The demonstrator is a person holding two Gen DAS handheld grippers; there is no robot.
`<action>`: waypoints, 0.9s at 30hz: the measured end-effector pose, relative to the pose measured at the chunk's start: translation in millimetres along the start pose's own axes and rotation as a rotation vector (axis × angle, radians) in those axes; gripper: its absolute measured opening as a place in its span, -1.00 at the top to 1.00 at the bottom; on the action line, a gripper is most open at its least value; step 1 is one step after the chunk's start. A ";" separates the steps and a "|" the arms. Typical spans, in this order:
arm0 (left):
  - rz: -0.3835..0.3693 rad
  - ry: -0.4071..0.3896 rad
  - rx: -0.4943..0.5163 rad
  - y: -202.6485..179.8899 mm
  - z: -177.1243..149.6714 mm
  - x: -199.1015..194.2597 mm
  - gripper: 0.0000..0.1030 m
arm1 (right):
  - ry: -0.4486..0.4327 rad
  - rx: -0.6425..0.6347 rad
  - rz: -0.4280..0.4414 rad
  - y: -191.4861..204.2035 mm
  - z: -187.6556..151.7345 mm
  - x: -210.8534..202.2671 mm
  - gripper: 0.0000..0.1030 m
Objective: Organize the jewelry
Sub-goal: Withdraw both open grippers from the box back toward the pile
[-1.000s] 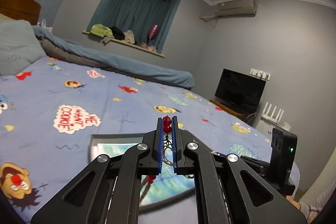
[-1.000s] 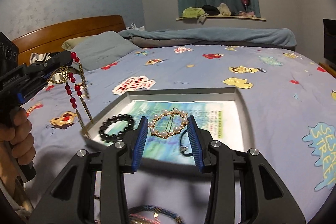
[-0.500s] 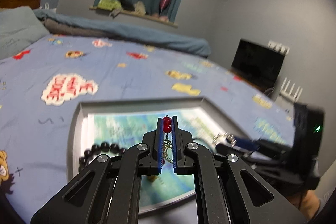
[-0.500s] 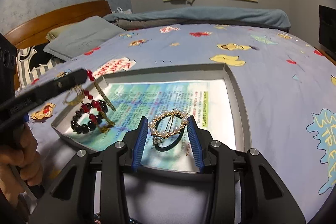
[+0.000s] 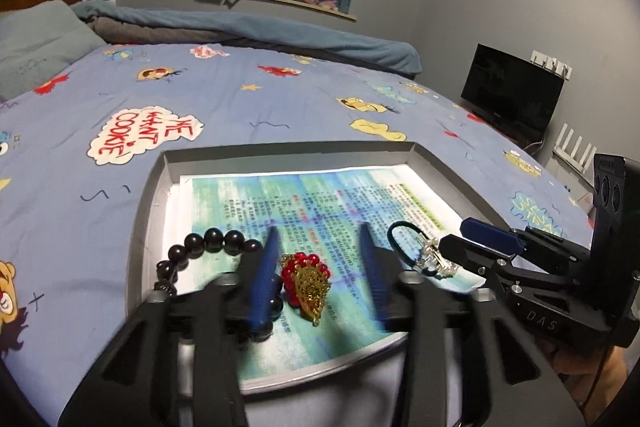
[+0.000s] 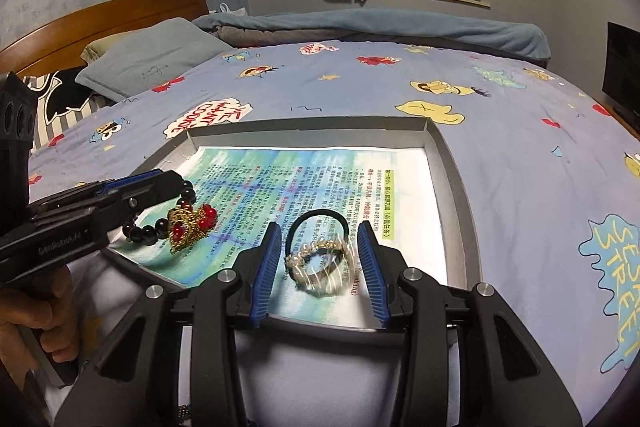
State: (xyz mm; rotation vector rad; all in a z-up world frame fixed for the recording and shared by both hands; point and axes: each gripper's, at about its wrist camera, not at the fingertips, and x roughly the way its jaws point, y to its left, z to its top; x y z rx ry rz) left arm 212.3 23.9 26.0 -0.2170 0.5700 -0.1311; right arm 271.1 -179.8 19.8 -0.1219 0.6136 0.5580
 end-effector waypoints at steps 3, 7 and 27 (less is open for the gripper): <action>0.002 -0.024 0.009 -1.1 -0.3 -8.2 -0.44 | -0.026 -0.004 0.007 0.9 -0.3 -6.1 -0.05; 0.015 -0.037 0.023 -1.6 -2.3 -17.1 -0.58 | -0.061 -0.003 0.012 1.3 -0.2 -14.6 -0.07; 0.064 -0.054 0.061 12.1 -24.9 -52.3 -0.72 | -0.143 0.001 0.016 -6.8 -19.3 -59.3 -0.21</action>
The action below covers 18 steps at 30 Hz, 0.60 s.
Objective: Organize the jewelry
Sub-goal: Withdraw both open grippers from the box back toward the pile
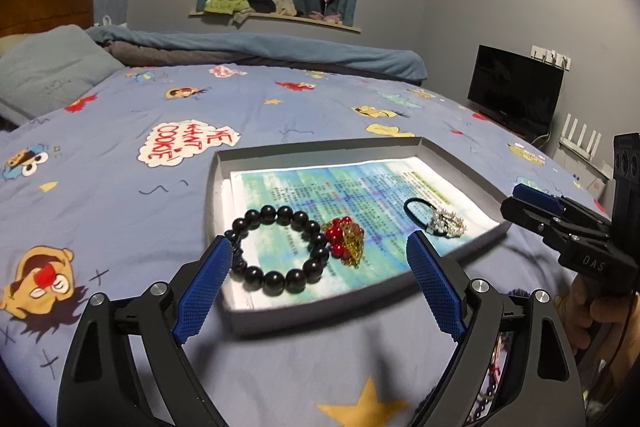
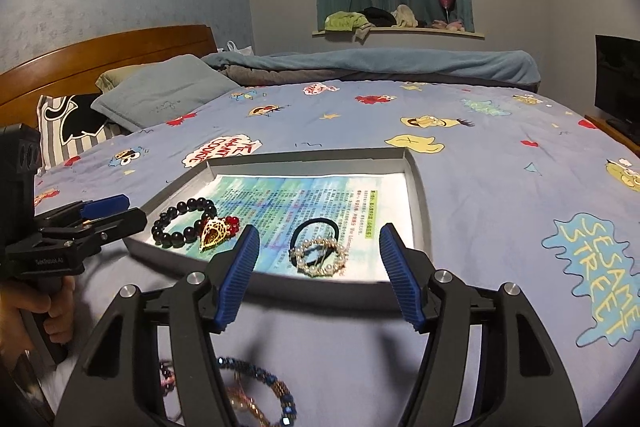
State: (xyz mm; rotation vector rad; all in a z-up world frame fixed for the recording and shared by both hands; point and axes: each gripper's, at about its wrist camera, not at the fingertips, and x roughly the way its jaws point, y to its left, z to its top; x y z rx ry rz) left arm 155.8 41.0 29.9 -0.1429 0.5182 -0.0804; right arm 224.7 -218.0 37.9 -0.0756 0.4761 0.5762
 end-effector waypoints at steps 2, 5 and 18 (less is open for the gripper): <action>0.002 -0.005 0.001 1.2 -1.5 -3.9 -0.72 | -0.004 -0.006 -0.001 0.5 -2.1 -4.7 -0.21; -0.001 -0.012 -0.002 3.3 -4.3 -10.0 -0.72 | -0.009 -0.012 -0.003 0.0 -5.1 -12.3 -0.21; -0.015 -0.004 0.031 1.2 -19.1 -25.7 -0.72 | -0.005 0.035 -0.004 -20.6 -17.5 -29.8 -0.21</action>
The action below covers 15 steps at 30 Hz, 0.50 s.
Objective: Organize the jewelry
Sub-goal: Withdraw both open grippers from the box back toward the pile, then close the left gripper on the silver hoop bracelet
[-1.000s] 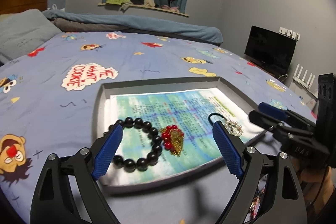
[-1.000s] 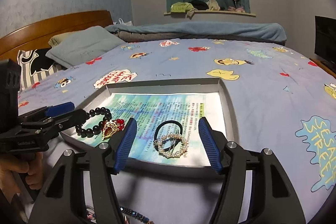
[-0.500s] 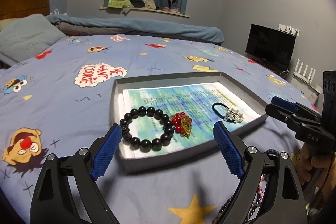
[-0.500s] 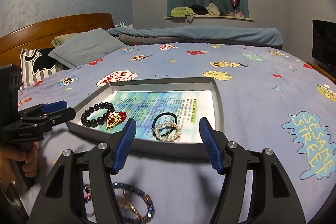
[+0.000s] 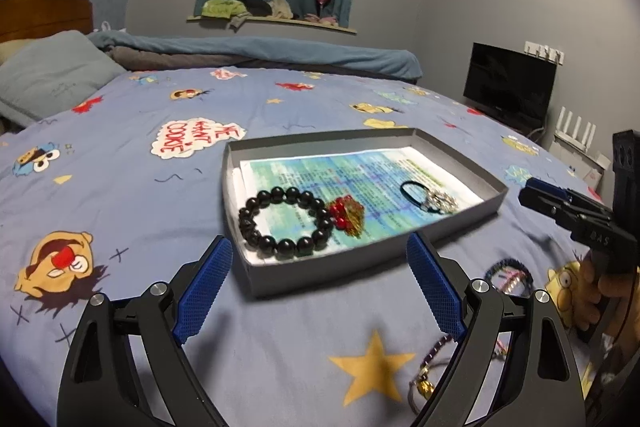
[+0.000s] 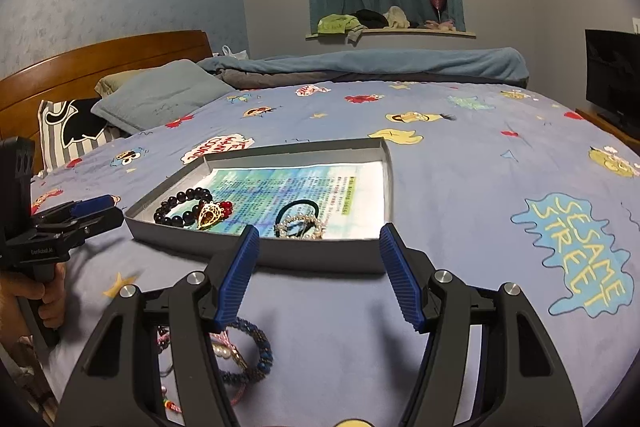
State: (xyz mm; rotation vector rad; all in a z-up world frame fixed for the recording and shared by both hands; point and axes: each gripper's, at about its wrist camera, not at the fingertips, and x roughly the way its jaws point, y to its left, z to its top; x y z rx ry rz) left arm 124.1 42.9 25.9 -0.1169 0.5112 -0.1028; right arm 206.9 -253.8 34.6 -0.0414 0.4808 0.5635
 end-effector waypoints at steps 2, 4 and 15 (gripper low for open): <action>-0.021 0.002 0.011 -3.2 -3.9 -3.4 -0.72 | 0.005 0.004 0.006 -1.9 -2.3 -2.3 -0.21; -0.047 0.006 0.014 -6.5 -8.4 -7.8 -0.72 | 0.010 -0.001 0.014 -1.8 -4.6 -4.8 -0.21; -0.149 0.057 0.121 -42.8 -51.8 -42.0 -0.72 | 0.029 -0.031 0.029 3.1 -12.4 -14.3 -0.21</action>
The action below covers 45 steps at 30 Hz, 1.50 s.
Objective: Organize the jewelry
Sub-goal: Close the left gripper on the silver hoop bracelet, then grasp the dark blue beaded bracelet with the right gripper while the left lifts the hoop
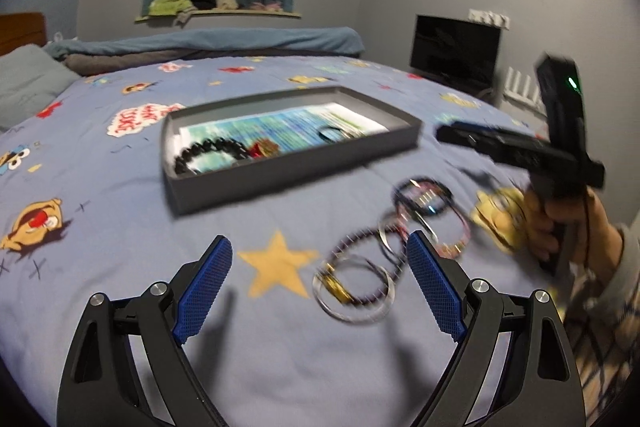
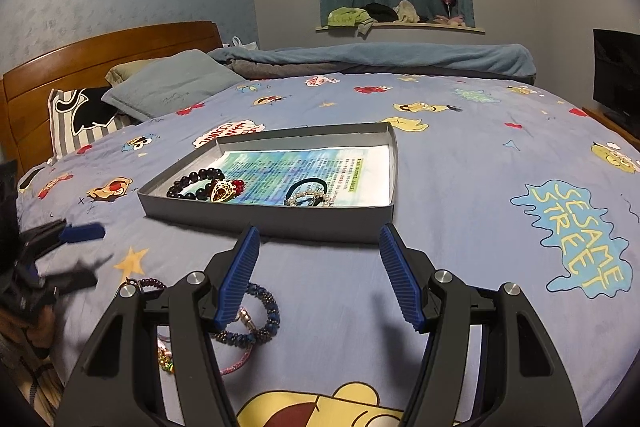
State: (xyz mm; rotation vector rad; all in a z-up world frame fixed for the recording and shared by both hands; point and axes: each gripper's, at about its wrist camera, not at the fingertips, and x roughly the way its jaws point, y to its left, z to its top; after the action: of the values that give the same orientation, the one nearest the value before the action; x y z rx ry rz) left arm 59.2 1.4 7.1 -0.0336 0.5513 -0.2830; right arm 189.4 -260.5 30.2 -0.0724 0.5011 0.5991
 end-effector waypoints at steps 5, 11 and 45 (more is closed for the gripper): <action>0.014 0.060 0.082 -18.3 -11.7 11.6 -0.72 | 0.013 0.001 0.013 1.7 -3.2 -1.5 -0.21; 0.038 0.148 0.101 -21.0 -16.8 32.5 -0.35 | 0.056 -0.030 0.032 12.2 -14.2 -3.6 -0.21; 0.046 0.075 0.011 3.7 -6.6 8.2 0.00 | 0.153 -0.146 0.054 43.4 -43.5 -7.6 0.22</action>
State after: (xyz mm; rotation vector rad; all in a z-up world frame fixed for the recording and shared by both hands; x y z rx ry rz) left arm 63.4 3.0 -3.2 0.0003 0.6237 -0.2436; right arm 141.1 -237.6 -1.0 -0.2451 0.6083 0.6853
